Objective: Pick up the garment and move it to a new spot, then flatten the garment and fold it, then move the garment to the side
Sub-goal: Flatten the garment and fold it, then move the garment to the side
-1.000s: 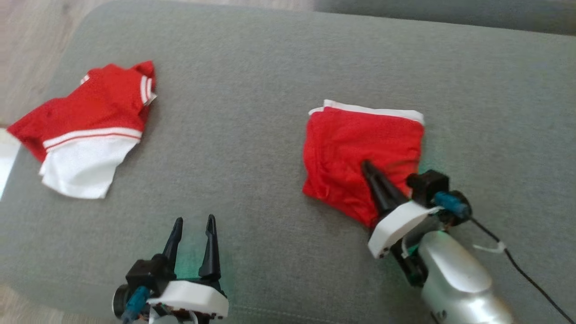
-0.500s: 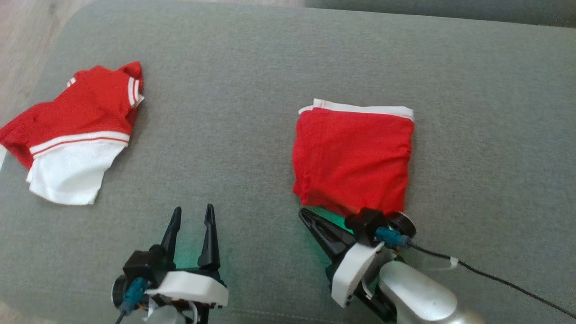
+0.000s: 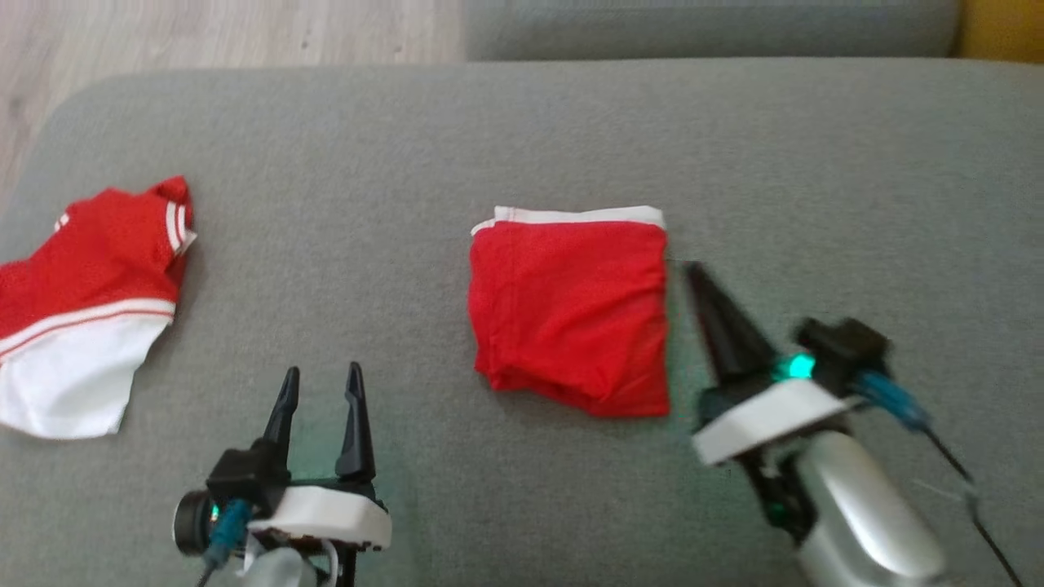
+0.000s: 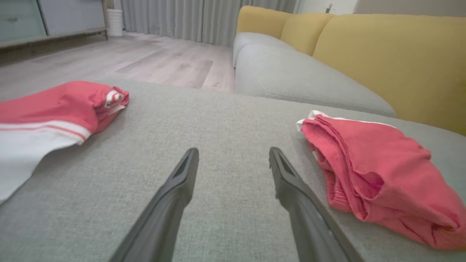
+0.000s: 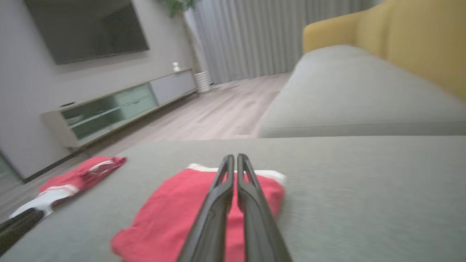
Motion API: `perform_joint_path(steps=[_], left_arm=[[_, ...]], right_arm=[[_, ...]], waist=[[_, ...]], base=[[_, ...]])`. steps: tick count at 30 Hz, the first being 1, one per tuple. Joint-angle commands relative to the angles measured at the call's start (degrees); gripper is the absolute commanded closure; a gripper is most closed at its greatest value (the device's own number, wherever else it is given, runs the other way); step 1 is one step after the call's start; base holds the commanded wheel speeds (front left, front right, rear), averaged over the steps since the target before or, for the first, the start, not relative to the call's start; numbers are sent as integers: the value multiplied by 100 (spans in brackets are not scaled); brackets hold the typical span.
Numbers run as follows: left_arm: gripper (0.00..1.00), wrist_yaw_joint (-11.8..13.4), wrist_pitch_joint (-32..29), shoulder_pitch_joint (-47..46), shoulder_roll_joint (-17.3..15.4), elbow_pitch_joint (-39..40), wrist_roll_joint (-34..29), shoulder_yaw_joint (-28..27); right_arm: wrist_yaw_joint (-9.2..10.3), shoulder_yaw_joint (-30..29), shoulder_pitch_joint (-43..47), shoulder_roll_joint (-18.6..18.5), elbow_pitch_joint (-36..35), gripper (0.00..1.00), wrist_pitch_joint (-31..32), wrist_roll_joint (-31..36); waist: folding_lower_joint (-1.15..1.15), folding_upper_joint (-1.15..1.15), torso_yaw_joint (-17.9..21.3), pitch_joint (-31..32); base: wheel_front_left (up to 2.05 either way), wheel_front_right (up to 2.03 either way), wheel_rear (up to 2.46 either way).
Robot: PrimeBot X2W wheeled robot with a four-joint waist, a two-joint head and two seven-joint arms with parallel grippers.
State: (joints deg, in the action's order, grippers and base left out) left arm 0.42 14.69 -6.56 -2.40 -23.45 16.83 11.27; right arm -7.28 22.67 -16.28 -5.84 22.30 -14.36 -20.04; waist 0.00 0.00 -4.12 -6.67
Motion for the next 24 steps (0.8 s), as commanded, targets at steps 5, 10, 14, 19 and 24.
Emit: perform_joint_path(steps=[5, 10, 14, 19, 24], left_arm=[[0, -7, 30, 75, -48, 142, -320, -334], [0, -19, 30, 320, -48, 62, -405, -481], [0, -7, 30, 487, -48, 109, -500, -588], [0, -21, 30, 558, -48, 181, -478, -573], [0, -32, 30, 464, -48, 212, -439, -446]], right_arm=[[-21, -835, 314, 243, -11, 0, -63, 528], [-21, -1270, 702, 288, 188, 0, -63, 842], [-21, -1336, 912, 293, 264, 0, -63, 704], [-21, -1332, 965, 295, 240, 0, -63, 634], [-21, -1185, 824, 295, 332, 0, -63, 587]], waist=[[0, 0, 229, 233], [0, 0, 302, 404], [0, 0, 345, 511], [0, 0, 337, 536], [0, 0, 263, 420]], base=[[0, 0, 0], [0, 0, 0], [0, 0, 0], [0, 0, 0], [0, 0, 0]])
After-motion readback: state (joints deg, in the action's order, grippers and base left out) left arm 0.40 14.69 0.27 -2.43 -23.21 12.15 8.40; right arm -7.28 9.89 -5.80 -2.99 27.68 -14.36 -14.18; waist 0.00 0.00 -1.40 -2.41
